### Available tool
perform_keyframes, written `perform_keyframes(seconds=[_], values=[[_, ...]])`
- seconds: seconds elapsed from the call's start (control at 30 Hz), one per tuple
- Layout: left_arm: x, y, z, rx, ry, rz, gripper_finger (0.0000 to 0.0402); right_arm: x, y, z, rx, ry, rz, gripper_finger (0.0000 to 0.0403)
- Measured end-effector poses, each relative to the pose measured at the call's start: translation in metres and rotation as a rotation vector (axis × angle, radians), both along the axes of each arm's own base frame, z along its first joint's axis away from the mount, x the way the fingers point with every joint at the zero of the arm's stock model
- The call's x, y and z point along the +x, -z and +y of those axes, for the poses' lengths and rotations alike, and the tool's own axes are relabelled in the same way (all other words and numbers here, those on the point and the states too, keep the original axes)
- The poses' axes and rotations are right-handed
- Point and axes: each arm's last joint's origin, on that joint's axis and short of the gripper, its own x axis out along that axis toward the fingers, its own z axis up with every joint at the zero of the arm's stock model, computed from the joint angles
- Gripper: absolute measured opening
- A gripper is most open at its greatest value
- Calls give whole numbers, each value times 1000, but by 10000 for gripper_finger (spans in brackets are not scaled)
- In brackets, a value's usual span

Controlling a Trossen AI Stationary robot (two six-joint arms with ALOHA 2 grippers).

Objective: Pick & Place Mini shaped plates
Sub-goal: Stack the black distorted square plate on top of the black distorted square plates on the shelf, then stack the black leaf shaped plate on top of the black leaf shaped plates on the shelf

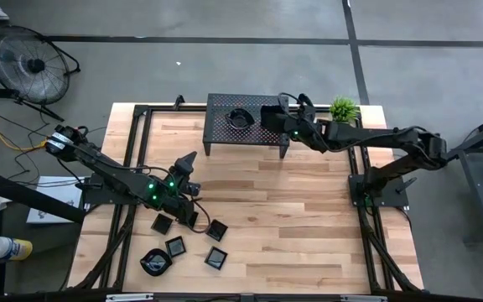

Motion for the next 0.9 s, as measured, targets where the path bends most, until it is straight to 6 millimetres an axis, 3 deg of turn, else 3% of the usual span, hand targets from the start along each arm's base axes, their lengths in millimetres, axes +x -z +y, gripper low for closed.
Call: perform_keyframes(seconds=[0.47,0.9], values=[[0,0,0,-4,1,-3,144,0,0,-6,-31,-71,33,35],[-5,3,2,-35,-3,-10,144,-11,-18,-12,-196,-161,151,106]])
